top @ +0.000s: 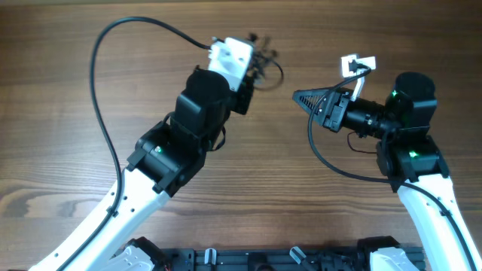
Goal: Untangle cables
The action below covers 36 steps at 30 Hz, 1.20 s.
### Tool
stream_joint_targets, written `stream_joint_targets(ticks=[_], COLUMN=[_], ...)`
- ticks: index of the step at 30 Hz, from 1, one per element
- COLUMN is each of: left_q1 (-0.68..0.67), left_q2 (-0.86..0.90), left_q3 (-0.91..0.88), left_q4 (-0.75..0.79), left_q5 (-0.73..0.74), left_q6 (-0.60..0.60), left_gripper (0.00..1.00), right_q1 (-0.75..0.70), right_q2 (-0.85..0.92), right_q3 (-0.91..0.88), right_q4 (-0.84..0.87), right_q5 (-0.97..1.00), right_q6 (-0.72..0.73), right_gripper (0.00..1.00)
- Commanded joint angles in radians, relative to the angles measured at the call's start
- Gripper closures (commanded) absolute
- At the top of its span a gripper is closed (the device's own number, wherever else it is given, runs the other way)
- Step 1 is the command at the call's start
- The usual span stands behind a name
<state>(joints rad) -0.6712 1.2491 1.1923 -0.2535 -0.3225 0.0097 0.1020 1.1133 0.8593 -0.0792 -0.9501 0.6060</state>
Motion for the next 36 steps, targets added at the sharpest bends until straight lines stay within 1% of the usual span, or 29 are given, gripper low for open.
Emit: stream_joint_targets(ticks=[1, 2, 3, 4, 6, 8, 11, 14, 17, 23, 24, 26, 27, 28, 30, 32, 33, 34, 36], left_q1=[0.000, 0.000, 0.000, 0.000, 0.000, 0.000, -0.001, -0.001, -0.015, -0.114, -0.125, -0.131, -0.131, -0.130, -0.125, -0.108, -0.096, -0.082, -0.053], left_q2=[-0.012, -0.012, -0.012, -0.012, -0.012, -0.010, -0.009, -0.009, -0.009, -0.009, -0.009, -0.010, -0.010, -0.010, -0.010, -0.010, -0.012, -0.016, -0.024], left_q3=[0.010, 0.010, 0.010, 0.010, 0.010, 0.010, 0.010, 0.010, 0.010, 0.010, 0.010, 0.010, 0.010, 0.010, 0.010, 0.010, 0.010, 0.010, 0.010], left_q4=[0.010, 0.011, 0.011, 0.011, 0.012, 0.029, 0.049, 0.049, 0.054, 0.064, 0.064, 0.063, 0.064, 0.064, 0.061, 0.039, 0.010, -0.034, -0.114], left_q5=[-0.063, -0.056, -0.015, 0.056, 0.161, 0.261, 0.344, 0.379, 0.387, 0.393, 0.393, 0.393, 0.393, 0.389, 0.324, 0.232, 0.191, 0.150, 0.119], left_q6=[-0.219, -0.289, -0.357, -0.399, -0.433, -0.489, -0.566, -0.585, -0.675, -0.684, -0.684, -0.684, -0.684, -0.674, -0.669, -0.669, -0.669, -0.669, -0.669], left_gripper=[0.96, 0.96, 0.96, 0.96, 0.96, 0.96, 0.96, 0.96, 0.96, 0.96, 0.96, 0.96, 0.96, 0.96, 0.94, 0.53, 0.37, 0.25, 0.21], right_q1=[-0.001, -0.001, -0.001, -0.001, -0.001, -0.001, -0.001, -0.001, -0.001, -0.001, -0.001, -0.001, -0.001, -0.001, -0.001, -0.001, -0.001, -0.001, -0.002], right_q2=[-0.011, -0.011, -0.011, -0.011, -0.011, -0.011, -0.011, -0.011, -0.011, -0.011, -0.011, -0.011, -0.011, -0.011, -0.011, -0.011, -0.011, -0.011, -0.011], right_q3=[0.005, 0.005, 0.005, 0.005, 0.005, 0.005, 0.005, 0.005, 0.005, 0.005, 0.005, 0.005, 0.005, 0.005, 0.005, 0.005, 0.005, 0.005, 0.005], right_q4=[-0.010, -0.010, -0.009, -0.005, 0.010, 0.052, 0.139, 0.146, 0.146, 0.150, 0.150, 0.153, 0.153, 0.152, 0.147, 0.146, 0.146, 0.146, 0.147], right_q5=[0.070, 0.061, 0.039, 0.028, -0.017, -0.111, -0.200, -0.205, -0.212, -0.207, -0.203, -0.203, -0.204, -0.204, -0.204, -0.204, -0.203, -0.203, -0.203], right_q6=[0.026, 0.025, 0.021, 0.018, -0.021, -0.061, -0.080, -0.083, -0.087, -0.109, -0.110, -0.110, -0.110, -0.109, -0.109, -0.109, -0.109, -0.111, -0.110], right_gripper=[0.62, 0.57, 0.52, 0.50, 0.50, 0.49, 0.49, 0.49, 0.49, 0.49, 0.52, 0.78, 0.88, 0.95, 0.96, 0.96, 0.96, 0.96, 0.96])
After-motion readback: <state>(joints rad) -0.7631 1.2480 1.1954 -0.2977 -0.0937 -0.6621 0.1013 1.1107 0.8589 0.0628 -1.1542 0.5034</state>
